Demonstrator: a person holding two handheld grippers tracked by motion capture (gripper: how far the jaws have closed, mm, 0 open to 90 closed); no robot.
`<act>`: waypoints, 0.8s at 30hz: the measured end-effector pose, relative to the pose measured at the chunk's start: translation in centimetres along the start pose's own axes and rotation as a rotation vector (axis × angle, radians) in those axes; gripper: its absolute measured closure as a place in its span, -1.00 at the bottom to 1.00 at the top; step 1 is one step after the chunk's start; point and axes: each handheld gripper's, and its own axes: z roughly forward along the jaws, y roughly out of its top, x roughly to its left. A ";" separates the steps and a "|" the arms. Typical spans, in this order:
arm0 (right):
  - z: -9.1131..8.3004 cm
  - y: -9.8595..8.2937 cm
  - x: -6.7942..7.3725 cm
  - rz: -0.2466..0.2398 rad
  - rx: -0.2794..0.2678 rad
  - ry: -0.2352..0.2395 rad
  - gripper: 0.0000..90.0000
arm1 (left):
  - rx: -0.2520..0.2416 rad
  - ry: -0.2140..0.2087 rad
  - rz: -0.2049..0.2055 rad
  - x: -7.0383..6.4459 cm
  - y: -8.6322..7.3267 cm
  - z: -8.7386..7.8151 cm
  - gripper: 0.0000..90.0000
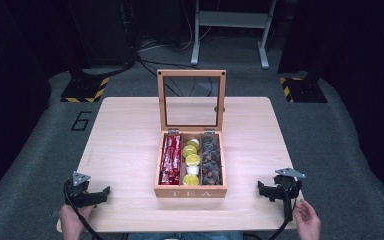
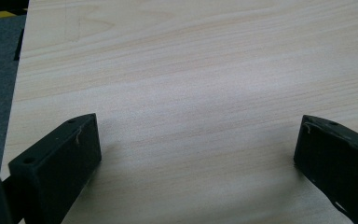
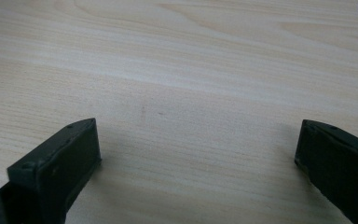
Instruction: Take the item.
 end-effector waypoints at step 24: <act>0.0 0.0 0.2 -0.008 0.006 0.006 -1.00 | -0.005 -0.019 0.007 0.0 0.2 0.1 -1.00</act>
